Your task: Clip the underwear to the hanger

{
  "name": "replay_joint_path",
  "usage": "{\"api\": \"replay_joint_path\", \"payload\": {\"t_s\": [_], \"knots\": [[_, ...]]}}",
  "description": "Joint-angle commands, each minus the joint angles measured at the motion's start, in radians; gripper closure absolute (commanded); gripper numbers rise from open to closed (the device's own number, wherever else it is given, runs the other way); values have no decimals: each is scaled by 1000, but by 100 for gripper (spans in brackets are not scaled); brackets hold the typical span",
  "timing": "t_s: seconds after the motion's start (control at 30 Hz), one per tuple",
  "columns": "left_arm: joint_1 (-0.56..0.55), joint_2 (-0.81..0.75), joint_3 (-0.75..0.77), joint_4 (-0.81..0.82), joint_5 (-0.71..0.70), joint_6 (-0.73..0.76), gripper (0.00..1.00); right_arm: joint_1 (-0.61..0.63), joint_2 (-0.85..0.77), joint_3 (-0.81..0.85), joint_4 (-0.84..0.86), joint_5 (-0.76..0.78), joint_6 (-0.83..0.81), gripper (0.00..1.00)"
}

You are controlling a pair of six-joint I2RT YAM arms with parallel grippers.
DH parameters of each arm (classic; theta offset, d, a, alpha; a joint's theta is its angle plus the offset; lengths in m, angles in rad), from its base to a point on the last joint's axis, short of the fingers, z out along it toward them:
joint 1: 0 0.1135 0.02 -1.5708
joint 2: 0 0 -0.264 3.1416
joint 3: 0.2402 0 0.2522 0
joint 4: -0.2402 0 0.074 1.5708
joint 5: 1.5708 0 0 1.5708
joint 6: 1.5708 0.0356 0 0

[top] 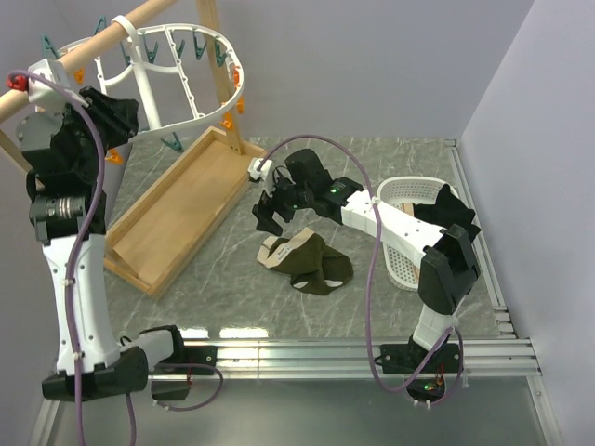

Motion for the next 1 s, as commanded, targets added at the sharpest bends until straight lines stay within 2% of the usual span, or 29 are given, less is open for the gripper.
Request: {"api": "replay_joint_path", "payload": {"t_s": [0.0, 0.17, 0.23, 0.3, 0.43, 0.67, 0.97], "knots": [[4, -114, -33, 79, 71, 10, 55, -8, -60, 24, 121, -53, 47, 6], [4, -226, -108, -31, 79, 13, 54, -8, -24, 107, 257, -142, 153, 5], [4, -258, -133, -110, 88, 16, 57, -8, -17, 134, 317, -168, 210, 6], [4, -290, -182, -143, 94, 23, 62, -8, -1, 157, 412, -190, 259, 6], [7, -359, -271, -174, 85, 0, 65, -2, 42, 196, 558, -202, 394, 6], [6, -361, -391, -53, 82, -39, 66, 17, 138, 314, 638, -194, 414, 6], [6, -317, -452, 120, 4, -56, 63, 22, 149, 303, 661, -202, 422, 7]]}}
